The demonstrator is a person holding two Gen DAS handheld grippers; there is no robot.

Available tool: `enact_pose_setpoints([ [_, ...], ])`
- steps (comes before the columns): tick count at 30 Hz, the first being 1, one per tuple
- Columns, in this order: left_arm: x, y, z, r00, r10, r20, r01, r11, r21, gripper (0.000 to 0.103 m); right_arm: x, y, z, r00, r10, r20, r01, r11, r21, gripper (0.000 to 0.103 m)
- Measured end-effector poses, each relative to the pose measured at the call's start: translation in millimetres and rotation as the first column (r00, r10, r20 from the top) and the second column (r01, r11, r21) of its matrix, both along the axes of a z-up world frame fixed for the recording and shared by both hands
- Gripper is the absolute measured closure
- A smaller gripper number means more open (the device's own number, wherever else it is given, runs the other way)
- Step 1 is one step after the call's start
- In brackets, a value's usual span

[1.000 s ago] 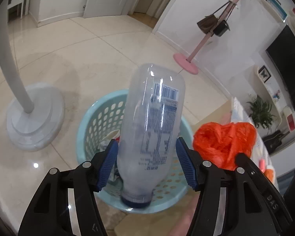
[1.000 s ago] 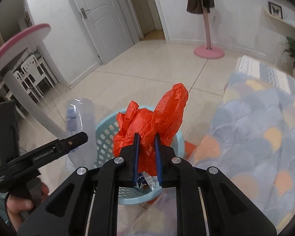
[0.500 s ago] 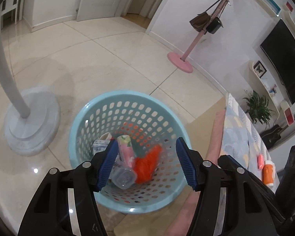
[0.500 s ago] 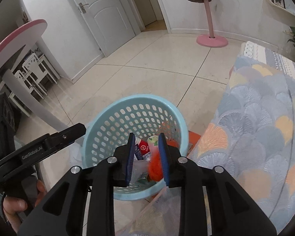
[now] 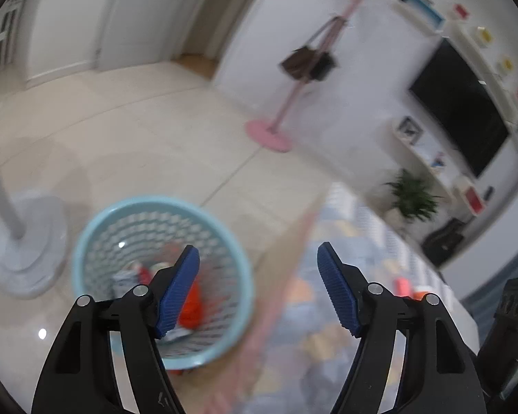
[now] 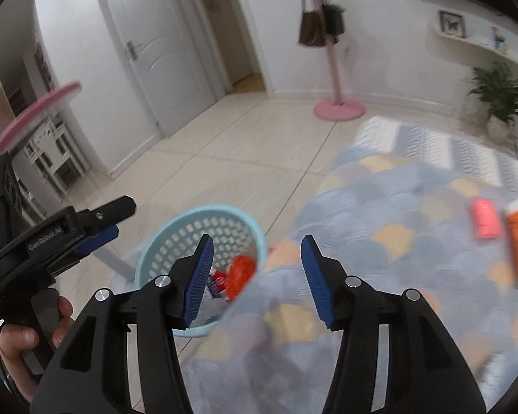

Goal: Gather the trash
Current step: 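Carry bottle and orange bag over the blue basket and open both tools, then grasp the white polka-dot cloth with the left tool while the right tool reaches the red-blue card box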

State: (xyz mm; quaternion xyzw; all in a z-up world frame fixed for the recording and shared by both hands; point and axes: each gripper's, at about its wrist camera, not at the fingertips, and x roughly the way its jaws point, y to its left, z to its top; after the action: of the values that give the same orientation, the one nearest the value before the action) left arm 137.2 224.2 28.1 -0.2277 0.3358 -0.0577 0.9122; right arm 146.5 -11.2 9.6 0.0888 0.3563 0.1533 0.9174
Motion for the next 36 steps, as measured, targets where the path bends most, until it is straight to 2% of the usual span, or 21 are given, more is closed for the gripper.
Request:
enact_pose_setpoints([
  [3, -8.5, -38.0, 19.2, 0.995, -0.086, 0.053, 0.086, 0.996, 0.008, 0.031, -29.3, -40.9, 21.1, 0.997, -0.065, 0.05, 0.067, 0.997, -0.028, 0.053],
  [6, -19.3, -89.6, 31.6, 0.975, -0.207, 0.081, 0.206, 0.978, 0.019, 0.031, -65.1, -85.9, 35.4, 0.985, -0.147, 0.089, 0.151, 0.988, -0.038, 0.049],
  [8, -26.9, -125.1, 35.7, 0.952, -0.295, 0.079, 0.293, 0.955, 0.032, 0.031, -90.7, -114.3, 39.9, 0.974, -0.198, 0.11, 0.205, 0.977, -0.056, 0.048],
  [11, -40.7, -180.4, 33.6, 0.904, -0.427, 0.039, 0.426, 0.904, 0.025, 0.031, -134.0, -148.3, 40.6, 0.952, -0.269, 0.148, 0.288, 0.949, -0.131, 0.048],
  [14, -53.5, -212.6, 24.9, 0.872, -0.488, 0.024, 0.488, 0.873, 0.004, 0.031, -174.2, -176.1, 26.8, 0.932, -0.331, 0.147, 0.354, 0.917, -0.184, 0.048],
  [17, -61.4, -232.6, 16.2, 0.858, -0.513, 0.024, 0.513, 0.858, 0.009, 0.031, -202.6, -197.9, 1.3, 0.922, -0.378, 0.086, 0.387, 0.901, -0.196, 0.048],
  [20, -65.4, -247.4, 1.9, 0.846, -0.533, 0.009, 0.533, 0.846, -0.004, 0.031, -227.0, -206.2, -36.3, 0.91, -0.415, -0.003, 0.406, 0.89, -0.207, 0.048],
  [24, -66.5, -275.0, -28.5, 0.818, -0.571, -0.071, 0.572, 0.82, 0.007, 0.031, -242.7, -190.6, -69.1, 0.907, -0.419, -0.038, 0.398, 0.884, -0.244, 0.047],
  [27, -65.7, -292.1, -52.1, 0.795, -0.589, -0.143, 0.596, 0.803, 0.01, 0.033, -245.8, -176.4, -82.3, 0.924, -0.381, -0.032, 0.357, 0.891, -0.28, 0.04],
  [30, -63.1, -303.8, -69.9, 0.771, -0.607, -0.192, 0.619, 0.785, 0.001, 0.033, -238.9, -175.7, -94.5, 0.923, -0.379, -0.062, 0.349, 0.896, -0.275, 0.04],
  [32, -62.0, -309.3, -79.4, 0.765, -0.607, -0.217, 0.621, 0.784, -0.002, 0.033, -236.8, -179.5, -98.0, 0.914, -0.398, -0.076, 0.365, 0.89, -0.273, 0.04],
  [36, -60.2, -322.8, -93.1, 0.735, -0.625, -0.262, 0.643, 0.765, -0.022, 0.033, -237.9, -202.5, -98.5, 0.88, -0.47, -0.072, 0.437, 0.858, -0.27, 0.04],
])
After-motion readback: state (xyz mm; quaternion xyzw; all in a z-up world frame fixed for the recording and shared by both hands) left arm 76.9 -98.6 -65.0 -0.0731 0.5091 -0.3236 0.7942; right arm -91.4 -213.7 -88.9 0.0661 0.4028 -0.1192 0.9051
